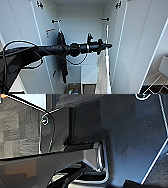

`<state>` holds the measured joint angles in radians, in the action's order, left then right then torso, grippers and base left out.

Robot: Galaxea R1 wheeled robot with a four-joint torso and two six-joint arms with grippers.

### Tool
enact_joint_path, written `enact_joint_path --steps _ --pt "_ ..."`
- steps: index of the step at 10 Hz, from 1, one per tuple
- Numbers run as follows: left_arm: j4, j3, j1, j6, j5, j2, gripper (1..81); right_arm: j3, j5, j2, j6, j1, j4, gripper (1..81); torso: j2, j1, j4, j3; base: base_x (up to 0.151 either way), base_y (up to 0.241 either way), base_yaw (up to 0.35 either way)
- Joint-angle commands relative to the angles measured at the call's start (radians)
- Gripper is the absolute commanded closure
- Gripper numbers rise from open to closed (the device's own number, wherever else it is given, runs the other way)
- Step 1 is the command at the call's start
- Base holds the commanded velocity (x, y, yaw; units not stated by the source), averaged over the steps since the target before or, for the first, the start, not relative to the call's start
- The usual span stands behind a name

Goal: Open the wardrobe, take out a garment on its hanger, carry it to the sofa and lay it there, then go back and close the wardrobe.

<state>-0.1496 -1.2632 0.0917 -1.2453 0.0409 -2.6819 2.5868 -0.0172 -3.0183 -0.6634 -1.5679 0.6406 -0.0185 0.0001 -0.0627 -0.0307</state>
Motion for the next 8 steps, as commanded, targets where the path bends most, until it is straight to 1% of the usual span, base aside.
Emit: enact_joint_path --steps 1,3,4,8 --pt "-0.027 0.002 0.179 0.017 0.053 0.006 81.1 -0.008 0.04 -0.009 0.001 0.048 0.01 1.0 0.0 0.0 0.0 0.0 -0.078 0.0 0.0" --pt "-0.027 0.011 0.179 0.017 0.054 0.006 81.1 -0.008 0.04 -0.009 0.002 0.048 0.01 1.0 0.0 0.0 0.0 0.0 -0.067 0.0 0.0" --pt "-0.027 0.018 0.179 0.018 0.067 0.006 81.1 -0.008 0.039 -0.007 0.002 0.047 0.01 1.0 0.0 0.0 0.0 0.0 -0.065 0.0 0.0" --pt "-0.028 0.034 0.17 0.018 0.068 0.006 81.1 -0.008 0.039 -0.007 0.001 0.047 0.008 1.0 0.0 0.0 0.0 0.0 -0.065 0.0 0.0"
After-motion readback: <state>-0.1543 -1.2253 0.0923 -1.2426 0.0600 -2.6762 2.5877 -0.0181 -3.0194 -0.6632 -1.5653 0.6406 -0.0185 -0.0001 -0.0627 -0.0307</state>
